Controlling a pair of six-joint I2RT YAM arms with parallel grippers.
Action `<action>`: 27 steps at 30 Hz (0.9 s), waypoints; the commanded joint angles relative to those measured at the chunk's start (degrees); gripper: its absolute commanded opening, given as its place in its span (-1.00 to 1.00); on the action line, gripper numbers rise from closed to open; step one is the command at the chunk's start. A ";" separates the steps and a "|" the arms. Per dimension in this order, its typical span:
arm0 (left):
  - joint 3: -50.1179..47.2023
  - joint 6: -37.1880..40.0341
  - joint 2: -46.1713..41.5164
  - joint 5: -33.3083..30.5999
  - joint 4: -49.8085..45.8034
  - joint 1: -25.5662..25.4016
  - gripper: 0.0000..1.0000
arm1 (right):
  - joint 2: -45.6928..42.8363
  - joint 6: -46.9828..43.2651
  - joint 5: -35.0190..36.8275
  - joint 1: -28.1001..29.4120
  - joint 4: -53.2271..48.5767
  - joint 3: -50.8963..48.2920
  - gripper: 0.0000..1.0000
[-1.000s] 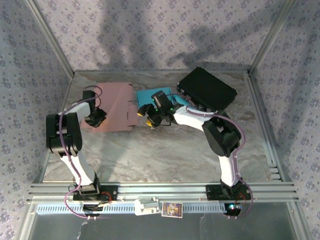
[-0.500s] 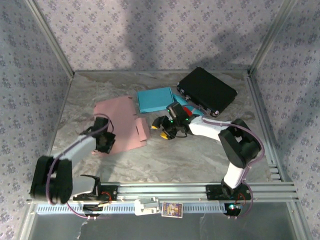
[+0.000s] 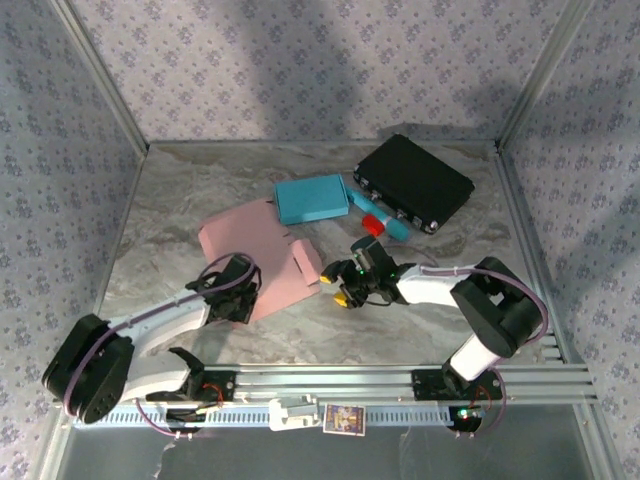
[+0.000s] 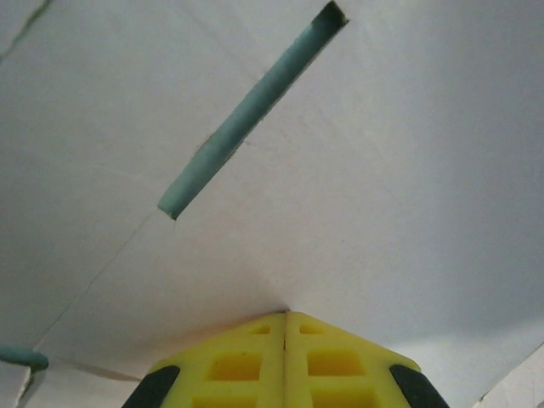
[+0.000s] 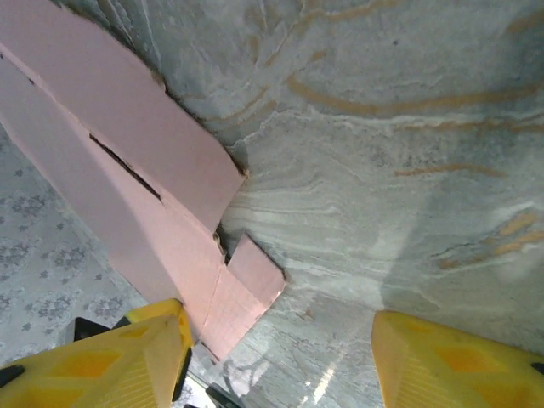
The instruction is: Fold the paper box
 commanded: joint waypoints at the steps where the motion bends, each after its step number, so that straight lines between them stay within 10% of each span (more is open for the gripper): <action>1: -0.14 -6.31 1.65 -0.26 -1.63 -2.74 -0.87 | 0.39 3.50 4.05 -0.39 8.65 -1.37 0.21; 27: 0.26 -5.66 1.27 0.30 -2.40 -3.85 -0.93 | 11.35 9.01 10.61 1.59 28.84 -3.48 -0.17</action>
